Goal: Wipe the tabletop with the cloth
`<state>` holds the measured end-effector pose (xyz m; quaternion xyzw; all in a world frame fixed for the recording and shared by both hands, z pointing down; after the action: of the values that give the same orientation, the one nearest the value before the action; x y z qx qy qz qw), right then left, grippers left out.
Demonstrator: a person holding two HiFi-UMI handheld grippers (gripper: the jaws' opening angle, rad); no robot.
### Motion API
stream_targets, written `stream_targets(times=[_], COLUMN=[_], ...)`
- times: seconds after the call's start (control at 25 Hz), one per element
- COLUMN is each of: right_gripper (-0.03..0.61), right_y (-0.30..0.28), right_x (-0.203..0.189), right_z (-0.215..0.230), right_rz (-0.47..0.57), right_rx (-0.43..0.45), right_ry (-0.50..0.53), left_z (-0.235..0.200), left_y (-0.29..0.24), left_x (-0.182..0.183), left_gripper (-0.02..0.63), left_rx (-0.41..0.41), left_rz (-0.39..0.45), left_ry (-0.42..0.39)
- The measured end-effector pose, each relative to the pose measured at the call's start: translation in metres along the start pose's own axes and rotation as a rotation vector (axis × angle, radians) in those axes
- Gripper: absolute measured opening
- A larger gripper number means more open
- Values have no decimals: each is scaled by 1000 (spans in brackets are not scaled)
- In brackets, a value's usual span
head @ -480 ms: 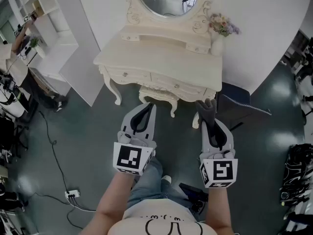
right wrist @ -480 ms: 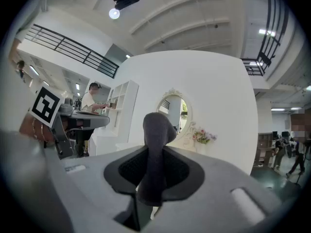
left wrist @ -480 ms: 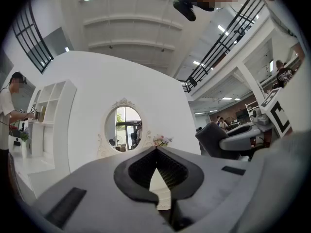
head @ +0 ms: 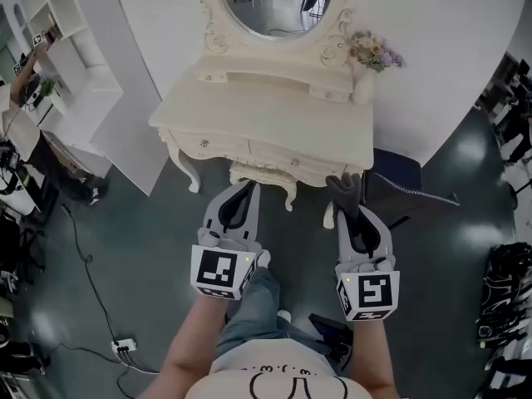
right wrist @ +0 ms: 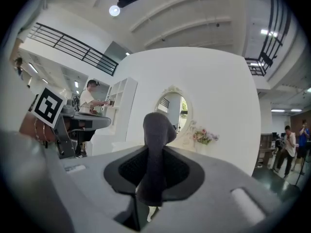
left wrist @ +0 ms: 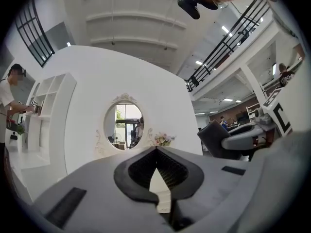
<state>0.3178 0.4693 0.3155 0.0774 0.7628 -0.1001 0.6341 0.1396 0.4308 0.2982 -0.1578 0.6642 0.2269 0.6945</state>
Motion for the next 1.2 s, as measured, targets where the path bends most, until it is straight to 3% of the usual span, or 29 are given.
stream_targets(times=[0.44,0.84,1.2], right_gripper=[80,80,81], right_y=[-137,-279,-349], right_x=[-8,-3,-18], right_z=[31,64,95], right_rz=[-76,-114,-201], right_rx=[-50,-161,-256], right_ry=[-8,-16,-16], left_z=[-87,-174,-217], left_y=[-121,-251,-309], left_x=[-25,-39,-58], left_gripper=[-3,-3,-3], left_rx=[-23,-122,-155], left_rz=[-5,-11,-32], left_ry=[47,62,92])
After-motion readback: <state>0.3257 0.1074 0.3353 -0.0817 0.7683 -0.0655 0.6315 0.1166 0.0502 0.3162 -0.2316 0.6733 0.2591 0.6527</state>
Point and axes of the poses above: the fingertips, and each gripper's own axes: y backward along the fingers, z to its right, x out of its top, the point moved 2 cm from there along y, backward along the fingers, and after that the axes turned 4 degrees about -x, right-handed, at the moved point
